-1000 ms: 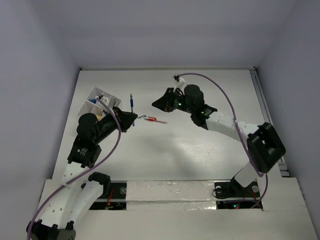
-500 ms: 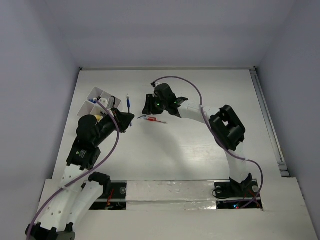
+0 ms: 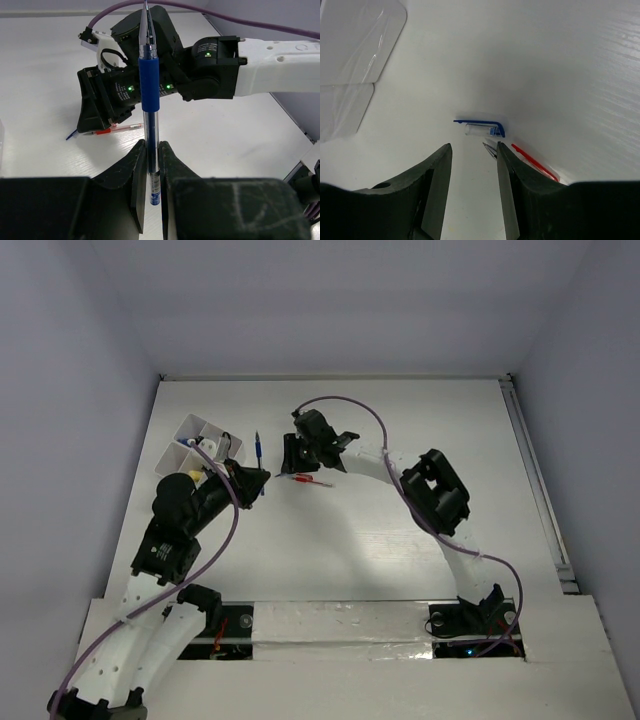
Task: Sort the stationery into containers
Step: Move the pen cap to the center of the board.
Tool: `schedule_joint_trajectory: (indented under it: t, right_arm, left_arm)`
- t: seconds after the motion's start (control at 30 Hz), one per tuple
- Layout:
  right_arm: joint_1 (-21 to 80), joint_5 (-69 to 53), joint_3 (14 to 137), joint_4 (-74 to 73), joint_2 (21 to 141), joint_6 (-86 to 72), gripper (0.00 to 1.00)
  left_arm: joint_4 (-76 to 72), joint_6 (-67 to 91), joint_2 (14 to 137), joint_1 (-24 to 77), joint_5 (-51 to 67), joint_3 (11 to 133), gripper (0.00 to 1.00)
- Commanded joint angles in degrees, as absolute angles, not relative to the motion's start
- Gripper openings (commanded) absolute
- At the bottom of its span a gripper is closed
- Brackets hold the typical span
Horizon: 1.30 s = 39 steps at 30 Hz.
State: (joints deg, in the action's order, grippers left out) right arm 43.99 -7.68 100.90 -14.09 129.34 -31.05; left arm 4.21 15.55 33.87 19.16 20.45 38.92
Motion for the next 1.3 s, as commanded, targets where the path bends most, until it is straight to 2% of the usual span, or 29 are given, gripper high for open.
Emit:
schedule_joint_trajectory:
  t: [0.0,0.8,1.27]
  right_arm:
    - [44.8,-6.1,105.1,-15.7,131.1,-30.2,0.47]
    - [45.9,-7.2,114.5,-19.7,139.0,-29.8,0.48]
    - [48.1,-13.5,121.8,-19.1,145.5,-24.8,0.47]
  left_arm:
    - [2.5,14.9,32.9,19.5,20.1,41.3,0.00]
    - [2.8,14.8,32.3,20.0,19.7,41.4,0.00]
    - [2.7,14.9,32.5,20.0,19.5,41.3,0.00]
